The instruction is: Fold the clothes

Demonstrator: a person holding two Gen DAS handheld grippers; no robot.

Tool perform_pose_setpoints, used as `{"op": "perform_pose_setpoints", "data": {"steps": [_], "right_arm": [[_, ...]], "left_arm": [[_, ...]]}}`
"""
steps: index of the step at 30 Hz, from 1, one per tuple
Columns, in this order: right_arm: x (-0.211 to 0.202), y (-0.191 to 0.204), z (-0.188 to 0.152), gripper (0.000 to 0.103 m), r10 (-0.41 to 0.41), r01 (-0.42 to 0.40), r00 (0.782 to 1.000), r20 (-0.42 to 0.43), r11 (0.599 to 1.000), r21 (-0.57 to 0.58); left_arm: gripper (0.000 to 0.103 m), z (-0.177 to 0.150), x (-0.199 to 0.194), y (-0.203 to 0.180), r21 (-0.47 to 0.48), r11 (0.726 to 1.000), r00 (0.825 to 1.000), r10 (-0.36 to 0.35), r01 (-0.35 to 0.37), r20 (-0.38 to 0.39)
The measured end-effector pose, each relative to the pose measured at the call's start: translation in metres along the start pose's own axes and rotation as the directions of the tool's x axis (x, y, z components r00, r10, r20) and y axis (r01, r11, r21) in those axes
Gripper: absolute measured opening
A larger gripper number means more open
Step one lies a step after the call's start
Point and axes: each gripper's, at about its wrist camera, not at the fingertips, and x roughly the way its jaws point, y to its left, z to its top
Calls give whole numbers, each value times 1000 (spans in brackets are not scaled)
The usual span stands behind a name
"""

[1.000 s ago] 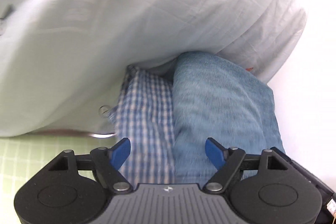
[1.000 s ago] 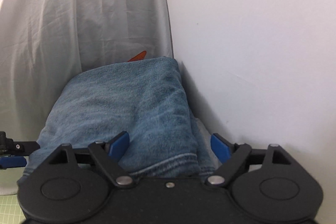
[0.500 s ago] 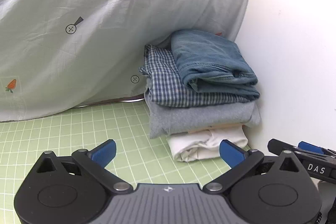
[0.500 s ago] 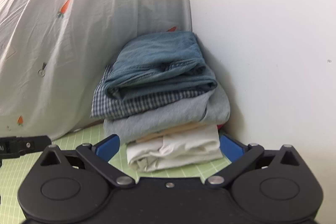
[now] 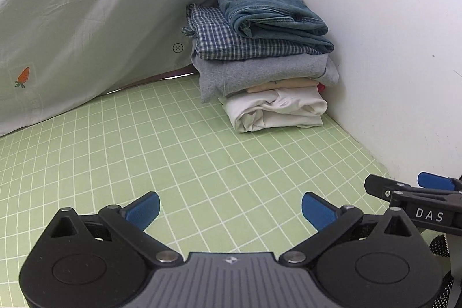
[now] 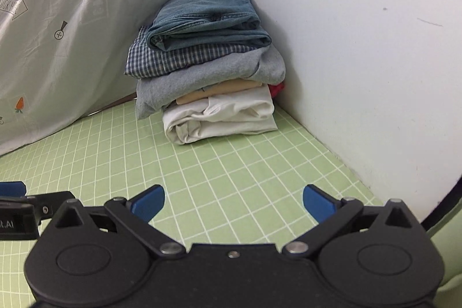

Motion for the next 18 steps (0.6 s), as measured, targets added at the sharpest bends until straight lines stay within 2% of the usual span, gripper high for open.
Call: {"op": "perform_pose_setpoints", "data": {"steps": [18], "right_arm": [[-15, -2, -16, 103, -46, 46, 999, -18, 998, 30]], "left_arm": [[103, -9, -9, -1, 46, 997, 998, -62, 62, -6]]}}
